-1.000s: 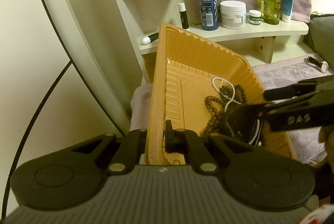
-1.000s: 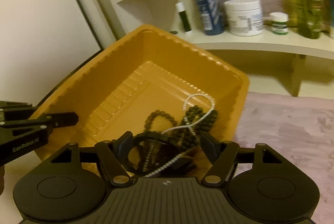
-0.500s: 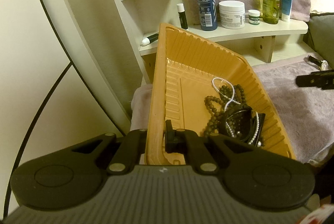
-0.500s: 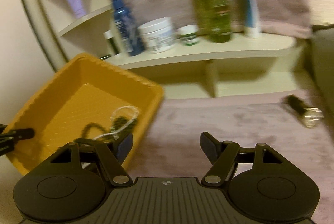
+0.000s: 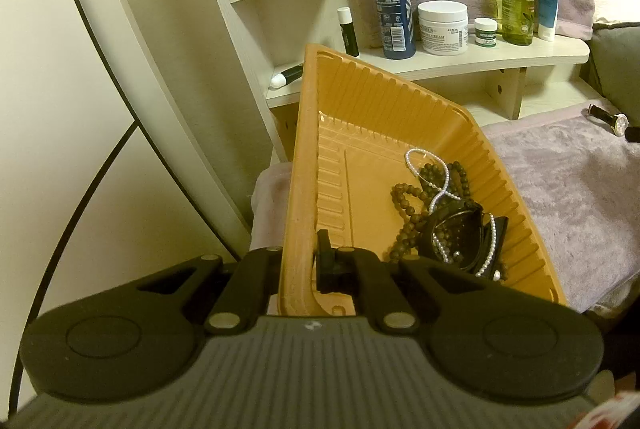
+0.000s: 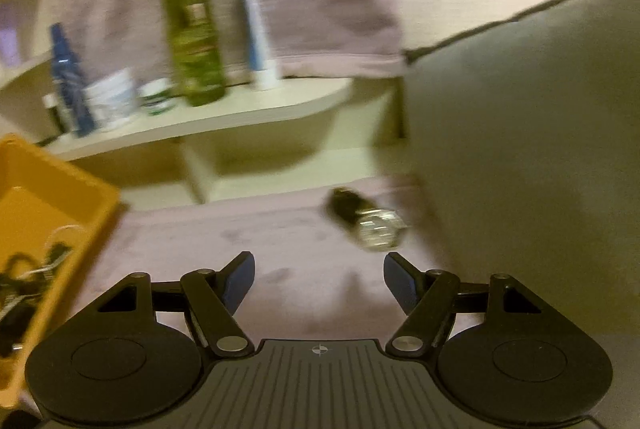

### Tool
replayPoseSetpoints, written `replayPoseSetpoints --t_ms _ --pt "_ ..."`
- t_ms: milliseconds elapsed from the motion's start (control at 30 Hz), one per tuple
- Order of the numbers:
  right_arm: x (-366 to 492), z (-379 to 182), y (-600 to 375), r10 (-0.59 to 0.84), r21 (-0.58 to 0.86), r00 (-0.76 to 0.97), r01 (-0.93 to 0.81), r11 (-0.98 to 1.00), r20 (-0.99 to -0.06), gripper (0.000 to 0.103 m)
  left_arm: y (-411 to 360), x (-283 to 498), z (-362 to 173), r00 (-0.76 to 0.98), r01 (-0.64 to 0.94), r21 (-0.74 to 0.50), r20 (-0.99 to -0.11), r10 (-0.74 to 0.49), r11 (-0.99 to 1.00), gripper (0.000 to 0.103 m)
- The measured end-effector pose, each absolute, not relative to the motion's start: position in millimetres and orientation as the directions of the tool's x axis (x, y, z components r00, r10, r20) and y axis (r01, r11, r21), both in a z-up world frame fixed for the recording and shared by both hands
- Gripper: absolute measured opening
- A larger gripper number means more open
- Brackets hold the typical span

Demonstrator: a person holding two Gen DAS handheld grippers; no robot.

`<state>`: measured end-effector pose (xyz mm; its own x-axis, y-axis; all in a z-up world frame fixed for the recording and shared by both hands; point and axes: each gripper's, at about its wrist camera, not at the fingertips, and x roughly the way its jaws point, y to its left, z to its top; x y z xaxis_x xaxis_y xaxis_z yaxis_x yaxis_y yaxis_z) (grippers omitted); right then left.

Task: Organize jewelry
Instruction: 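Move the open right gripper to the silver-faced watch on the towel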

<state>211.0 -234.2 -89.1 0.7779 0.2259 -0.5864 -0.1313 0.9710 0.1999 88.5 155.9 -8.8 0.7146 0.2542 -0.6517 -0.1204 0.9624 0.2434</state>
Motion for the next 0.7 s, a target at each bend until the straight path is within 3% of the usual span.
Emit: replayPoseSetpoints --t_ms 533,700 --pt "265.0 -126.6 -221.2 0.104 -0.057 0.797 -0.171 0.984 -0.595 0.071 155.7 91.2 -9.1 0.705 -0.126 0.250 -0.658 0.264 0.960 0.004" --pt "271.7 -128.7 -219.2 0.055 -0.092 0.795 -0.138 0.986 -0.605 0.053 155.2 91.6 -9.1 0.705 -0.126 0.251 -0.658 0.265 0.960 0.003"
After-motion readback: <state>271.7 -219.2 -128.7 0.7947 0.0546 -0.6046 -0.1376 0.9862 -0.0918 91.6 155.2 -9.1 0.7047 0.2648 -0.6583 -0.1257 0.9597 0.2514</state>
